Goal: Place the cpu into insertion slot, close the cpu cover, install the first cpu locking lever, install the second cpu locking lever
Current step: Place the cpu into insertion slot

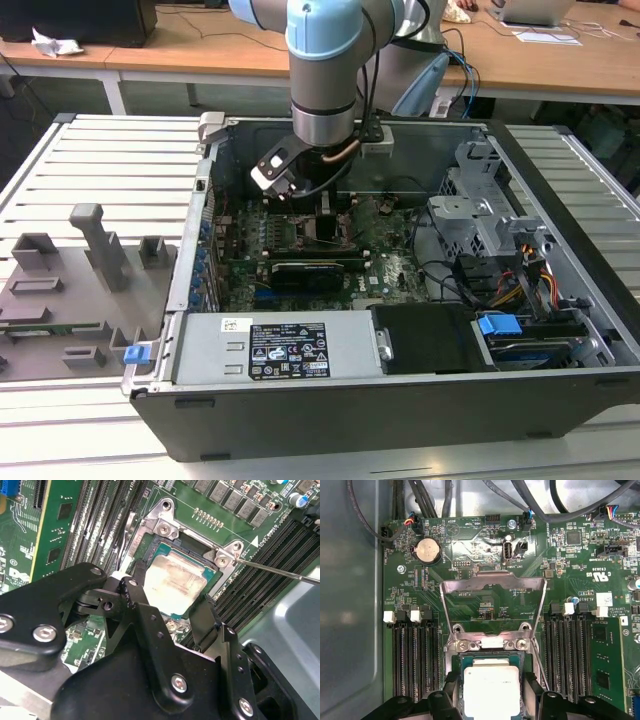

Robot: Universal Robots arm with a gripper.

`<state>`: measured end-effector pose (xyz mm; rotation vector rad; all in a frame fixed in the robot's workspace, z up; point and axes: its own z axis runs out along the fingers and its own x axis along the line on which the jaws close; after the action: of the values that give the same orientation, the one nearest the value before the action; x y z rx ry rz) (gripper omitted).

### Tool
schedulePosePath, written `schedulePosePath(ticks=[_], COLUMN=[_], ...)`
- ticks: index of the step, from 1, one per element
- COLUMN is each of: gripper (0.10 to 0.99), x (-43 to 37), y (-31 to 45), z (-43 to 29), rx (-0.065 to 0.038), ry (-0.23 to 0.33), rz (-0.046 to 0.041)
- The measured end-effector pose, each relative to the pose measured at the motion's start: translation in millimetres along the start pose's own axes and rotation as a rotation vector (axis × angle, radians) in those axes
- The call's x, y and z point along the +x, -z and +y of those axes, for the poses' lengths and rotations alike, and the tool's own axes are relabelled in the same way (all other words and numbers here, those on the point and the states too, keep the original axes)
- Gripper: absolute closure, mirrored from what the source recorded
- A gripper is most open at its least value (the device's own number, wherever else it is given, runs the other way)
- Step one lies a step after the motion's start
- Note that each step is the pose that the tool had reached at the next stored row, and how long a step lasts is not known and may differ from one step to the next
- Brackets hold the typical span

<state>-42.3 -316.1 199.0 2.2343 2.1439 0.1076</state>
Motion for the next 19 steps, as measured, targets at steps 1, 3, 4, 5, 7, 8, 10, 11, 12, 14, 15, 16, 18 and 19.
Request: schedulePosePath(ticks=[1,3,4,5,7,8,10,11,12,14,15,16,18,19], gripper=[0.471,0.471,0.471,0.471,0.471,0.471,0.471,0.471,0.471,0.471,0.471,0.471,0.471,0.471], x=[0.0,0.0,0.0,0.0,0.0,-0.1,-0.1,0.0,0.0,0.0,0.0,0.0,0.0,0.0], y=[0.0,0.0,0.0,-0.1,-0.2,-0.2,-0.2,-0.2,-0.2,-0.2,0.1,0.6,1.8,2.9], z=[0.0,0.0,0.0,0.0,0.0,0.0,0.0,0.0,0.0,-0.1,0.0,0.0,0.1,0.2], rx=[0.000,0.000,-0.001,-0.001,-0.001,-0.001,-0.001,-0.001,-0.001,-0.001,-0.001,-0.001,-0.001,-0.001], ry=[0.000,0.001,0.001,0.002,0.003,0.003,0.002,0.002,0.002,0.002,0.002,0.002,0.002,0.002], rz=[-0.0001,-0.0068,-0.0148,-0.0222,-0.0295,-0.0298,-0.0302,-0.0301,-0.0300,-0.0267,-0.0250,-0.0240,-0.0231,-0.0230])
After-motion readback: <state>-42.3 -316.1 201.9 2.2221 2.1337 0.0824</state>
